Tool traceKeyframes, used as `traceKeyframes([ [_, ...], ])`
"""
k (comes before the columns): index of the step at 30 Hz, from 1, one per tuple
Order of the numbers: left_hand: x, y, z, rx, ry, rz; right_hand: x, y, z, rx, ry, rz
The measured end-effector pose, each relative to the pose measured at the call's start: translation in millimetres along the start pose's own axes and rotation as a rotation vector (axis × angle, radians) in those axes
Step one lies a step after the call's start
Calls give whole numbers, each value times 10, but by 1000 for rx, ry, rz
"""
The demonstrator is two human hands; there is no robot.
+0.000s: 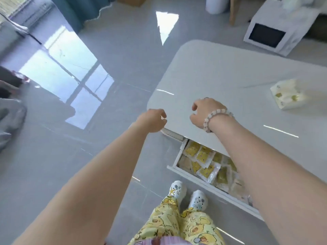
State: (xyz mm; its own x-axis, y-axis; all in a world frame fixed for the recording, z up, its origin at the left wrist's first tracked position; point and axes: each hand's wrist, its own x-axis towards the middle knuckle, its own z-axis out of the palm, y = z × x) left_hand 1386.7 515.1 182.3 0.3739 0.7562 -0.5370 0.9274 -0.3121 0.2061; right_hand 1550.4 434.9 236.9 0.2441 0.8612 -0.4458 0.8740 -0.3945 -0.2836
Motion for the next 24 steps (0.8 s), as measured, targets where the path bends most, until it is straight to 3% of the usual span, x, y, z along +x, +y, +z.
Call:
traceKeyframes([
  [5, -762, -868, -880, -9, 207, -156, -148, -1311, -514, -264, 5, -360],
  [10, -1603, -1770, -1308, 1, 289, -388, -397, -2483, -548, -438, 81, -635],
  [19, -3030, -3274, -1146, -88, 441, -734, -957, -4344, 102, -595, 199, -1012],
  [24, -3746, -4068, -965, -67, 526, -928, -1275, -5368, 637, -479, 287, -1221],
])
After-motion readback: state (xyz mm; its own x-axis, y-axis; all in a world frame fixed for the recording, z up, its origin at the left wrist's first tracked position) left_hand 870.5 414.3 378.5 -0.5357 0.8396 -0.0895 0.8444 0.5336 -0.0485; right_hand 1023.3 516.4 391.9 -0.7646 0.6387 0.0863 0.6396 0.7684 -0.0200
